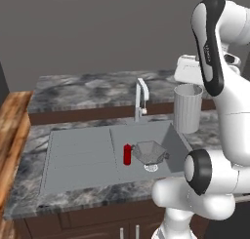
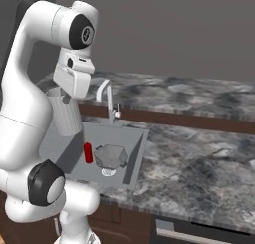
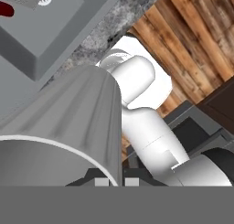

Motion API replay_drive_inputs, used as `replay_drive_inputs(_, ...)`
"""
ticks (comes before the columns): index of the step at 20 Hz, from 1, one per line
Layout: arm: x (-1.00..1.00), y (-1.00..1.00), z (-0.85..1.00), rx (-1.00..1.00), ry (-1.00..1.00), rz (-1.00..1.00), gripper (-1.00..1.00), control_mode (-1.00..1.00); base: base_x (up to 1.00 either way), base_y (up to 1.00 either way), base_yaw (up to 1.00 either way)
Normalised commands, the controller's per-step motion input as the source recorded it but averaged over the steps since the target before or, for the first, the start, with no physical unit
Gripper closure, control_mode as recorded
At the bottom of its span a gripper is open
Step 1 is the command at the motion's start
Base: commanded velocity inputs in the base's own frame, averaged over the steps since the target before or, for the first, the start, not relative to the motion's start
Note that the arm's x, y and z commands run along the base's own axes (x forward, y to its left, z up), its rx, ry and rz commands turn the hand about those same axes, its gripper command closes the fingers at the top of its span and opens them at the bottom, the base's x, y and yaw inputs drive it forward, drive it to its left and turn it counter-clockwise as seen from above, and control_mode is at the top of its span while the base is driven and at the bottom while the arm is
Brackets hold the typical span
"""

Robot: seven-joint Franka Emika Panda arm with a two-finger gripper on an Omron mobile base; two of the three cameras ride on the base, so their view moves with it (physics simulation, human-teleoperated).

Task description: Pick the glass cup and colander and place them in the sink. Then turn on the water.

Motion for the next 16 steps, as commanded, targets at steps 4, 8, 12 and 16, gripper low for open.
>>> replay_drive_inputs(4,0.00,0.00,0.00,0.00,0.00,0.00,1.00,1.00,0.80,0.00,-0.21)
replay_drive_inputs(8,0.00,0.00,0.00,0.00,0.00,0.00,1.00,1.00,0.85,0.10,-0.19)
replay_drive_inputs(12,0.00,0.00,0.00,0.00,0.00,0.00,1.00,1.00,0.88,0.05,-0.17)
replay_drive_inputs(16,0.00,0.00,0.00,0.00,0.00,0.00,1.00,1.00,0.66,0.00,-0.24)
